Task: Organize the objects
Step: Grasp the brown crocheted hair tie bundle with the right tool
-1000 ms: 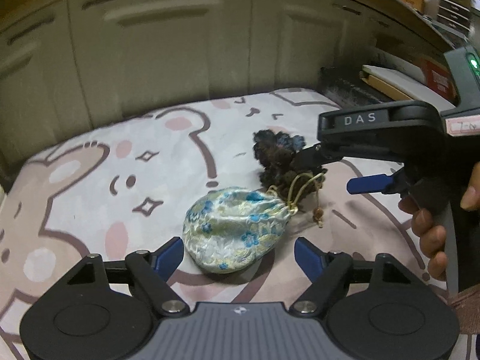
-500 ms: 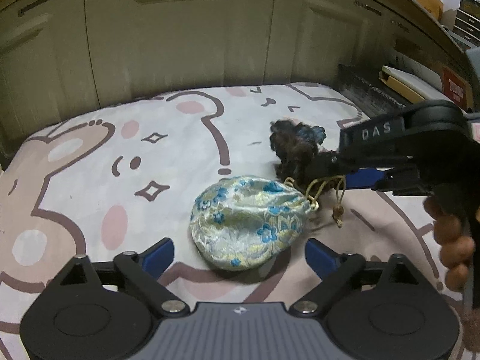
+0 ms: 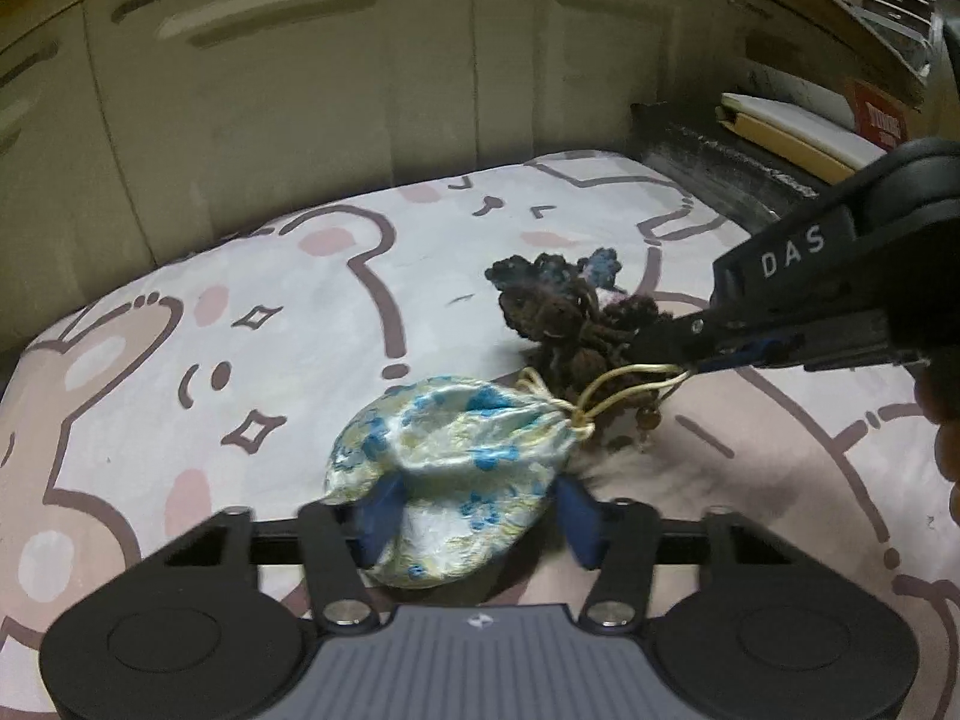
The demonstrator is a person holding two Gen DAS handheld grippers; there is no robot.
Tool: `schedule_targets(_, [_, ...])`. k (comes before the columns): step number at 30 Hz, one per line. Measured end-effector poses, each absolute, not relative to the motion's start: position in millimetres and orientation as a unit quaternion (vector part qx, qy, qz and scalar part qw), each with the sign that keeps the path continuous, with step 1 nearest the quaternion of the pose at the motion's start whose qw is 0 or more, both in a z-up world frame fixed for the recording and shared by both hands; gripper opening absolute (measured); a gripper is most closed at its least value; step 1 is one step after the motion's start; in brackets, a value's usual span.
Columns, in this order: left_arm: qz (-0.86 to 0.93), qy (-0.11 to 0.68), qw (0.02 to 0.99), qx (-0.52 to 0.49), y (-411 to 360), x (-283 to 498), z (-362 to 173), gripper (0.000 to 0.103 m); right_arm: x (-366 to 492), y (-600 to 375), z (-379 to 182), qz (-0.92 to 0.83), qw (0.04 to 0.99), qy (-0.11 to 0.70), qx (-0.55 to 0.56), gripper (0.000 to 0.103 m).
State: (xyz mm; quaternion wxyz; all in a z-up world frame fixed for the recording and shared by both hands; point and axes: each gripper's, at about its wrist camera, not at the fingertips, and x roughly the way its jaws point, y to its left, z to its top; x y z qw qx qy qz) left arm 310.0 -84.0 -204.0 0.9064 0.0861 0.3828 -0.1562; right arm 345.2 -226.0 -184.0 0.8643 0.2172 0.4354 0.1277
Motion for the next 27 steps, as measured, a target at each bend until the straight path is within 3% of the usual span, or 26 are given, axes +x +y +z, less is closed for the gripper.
schedule_targets(5, [-0.178,0.394,0.896,0.104,-92.2,302.6,-199.2,0.008,337.6,-228.2,-180.4,0.127,0.865,0.441,0.202,0.006])
schedule_targets(7, [-0.187,0.403,0.889,0.107,-93.7,299.2,-196.9,0.0,334.3,-230.2,-176.6,0.128,0.865,0.44,0.204,0.005])
schedule_targets(14, [-0.203,0.423,0.877,0.106,-90.4,283.8,-186.2,0.0,319.7,-237.3,-157.5,0.133,0.867,0.432,0.209,0.005])
schedule_targets(18, [-0.203,0.394,0.889,0.112,-90.2,274.2,-175.1,0.002,313.6,-244.2,-148.4,0.129,0.87,0.422,0.218,0.005])
schedule_targets(19, [-0.205,0.39,0.891,0.107,-90.9,273.9,-173.1,0.007,312.6,-246.9,-147.0,0.127,0.871,0.42,0.222,0.005])
schedule_targets(22, [-0.2,0.381,0.896,0.111,-96.9,275.9,-170.9,0.043,311.3,-256.5,-144.5,0.119,0.873,0.412,0.232,0.005])
schedule_targets(23, [-0.2,0.375,0.898,0.117,-99.5,276.5,-171.0,0.047,311.3,-259.4,-144.4,0.116,0.873,0.411,0.235,0.005])
schedule_targets(27, [-0.194,0.372,0.899,0.124,-107.7,287.4,-177.4,0.047,313.5,-268.9,-148.8,0.107,0.872,0.413,0.239,0.005])
